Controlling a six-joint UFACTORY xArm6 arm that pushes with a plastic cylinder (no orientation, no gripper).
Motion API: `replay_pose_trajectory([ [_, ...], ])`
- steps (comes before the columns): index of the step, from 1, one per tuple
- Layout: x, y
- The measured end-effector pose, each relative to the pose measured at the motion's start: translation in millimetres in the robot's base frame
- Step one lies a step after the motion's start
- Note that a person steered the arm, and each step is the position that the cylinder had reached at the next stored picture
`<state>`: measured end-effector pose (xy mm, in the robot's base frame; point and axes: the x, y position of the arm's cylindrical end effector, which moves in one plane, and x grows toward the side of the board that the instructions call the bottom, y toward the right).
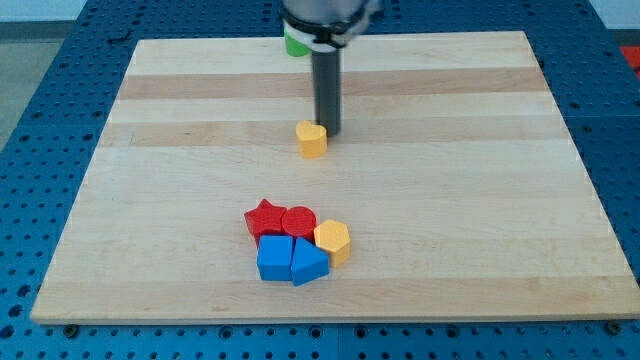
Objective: Move the yellow heart down
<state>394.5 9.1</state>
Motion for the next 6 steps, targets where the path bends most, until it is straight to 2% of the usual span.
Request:
replay_pose_trajectory([
  [1,28,20],
  [3,-11,19],
  [4,-25,0],
  [5,-14,-25],
  [6,22,-28],
])
